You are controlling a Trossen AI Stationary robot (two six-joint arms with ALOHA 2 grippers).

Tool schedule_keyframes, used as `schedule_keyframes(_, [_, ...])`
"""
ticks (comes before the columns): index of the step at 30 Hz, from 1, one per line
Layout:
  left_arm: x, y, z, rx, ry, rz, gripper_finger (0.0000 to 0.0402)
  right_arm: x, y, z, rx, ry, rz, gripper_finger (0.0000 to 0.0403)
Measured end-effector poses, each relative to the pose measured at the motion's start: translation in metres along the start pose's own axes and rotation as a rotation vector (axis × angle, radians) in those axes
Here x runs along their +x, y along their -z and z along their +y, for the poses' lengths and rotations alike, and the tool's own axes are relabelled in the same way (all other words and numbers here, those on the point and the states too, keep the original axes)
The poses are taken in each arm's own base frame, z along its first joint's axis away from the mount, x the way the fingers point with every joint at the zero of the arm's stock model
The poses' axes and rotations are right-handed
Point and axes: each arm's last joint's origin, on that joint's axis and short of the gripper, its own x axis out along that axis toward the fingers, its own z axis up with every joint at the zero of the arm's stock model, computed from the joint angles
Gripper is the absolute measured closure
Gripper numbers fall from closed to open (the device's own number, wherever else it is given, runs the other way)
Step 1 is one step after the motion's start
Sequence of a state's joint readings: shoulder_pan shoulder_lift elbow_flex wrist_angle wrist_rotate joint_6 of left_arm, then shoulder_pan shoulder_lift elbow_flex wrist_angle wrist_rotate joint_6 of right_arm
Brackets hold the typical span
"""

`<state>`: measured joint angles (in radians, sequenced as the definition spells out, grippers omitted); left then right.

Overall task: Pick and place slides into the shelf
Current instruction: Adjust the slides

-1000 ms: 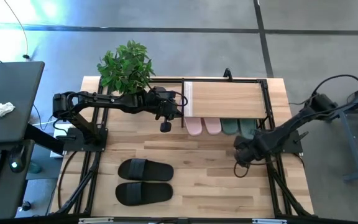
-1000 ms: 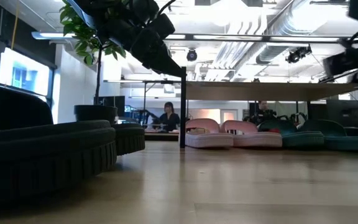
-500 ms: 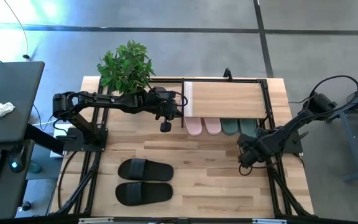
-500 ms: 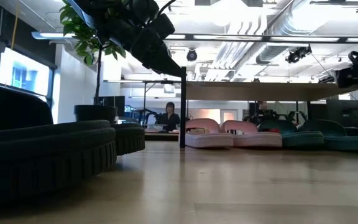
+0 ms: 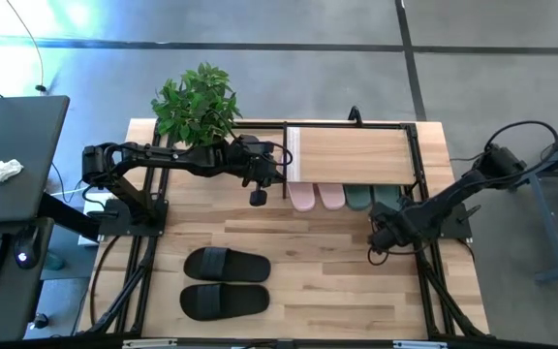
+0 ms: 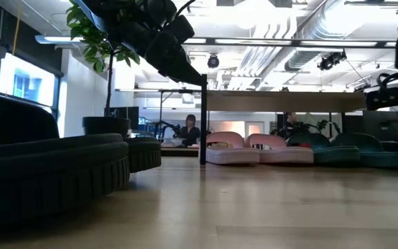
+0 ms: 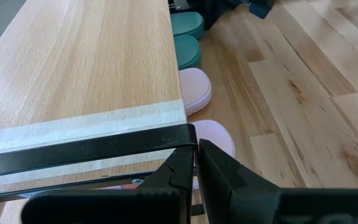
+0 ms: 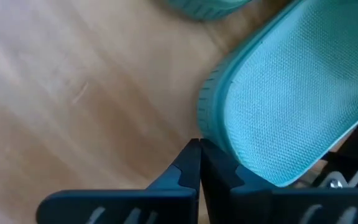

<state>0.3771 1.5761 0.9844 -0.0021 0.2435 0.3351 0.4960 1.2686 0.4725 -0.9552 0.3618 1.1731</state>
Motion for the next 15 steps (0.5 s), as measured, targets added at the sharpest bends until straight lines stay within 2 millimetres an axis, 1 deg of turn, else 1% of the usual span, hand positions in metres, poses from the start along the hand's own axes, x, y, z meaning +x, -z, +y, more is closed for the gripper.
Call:
schedule_keyframes(4, [0.0, 0.0, 0.0, 0.0, 0.001, -0.001, 0.039, 0.0053, -0.0019, -0.0027, 0.032, 0.014, -0.012, 0.0403])
schedule_keyframes(15, [0.0, -0.0001, 0.0, 0.0, 0.003, -0.001, 0.039, 0.0073, -0.0071, -0.006, 0.067, 0.041, -0.031, 0.0403])
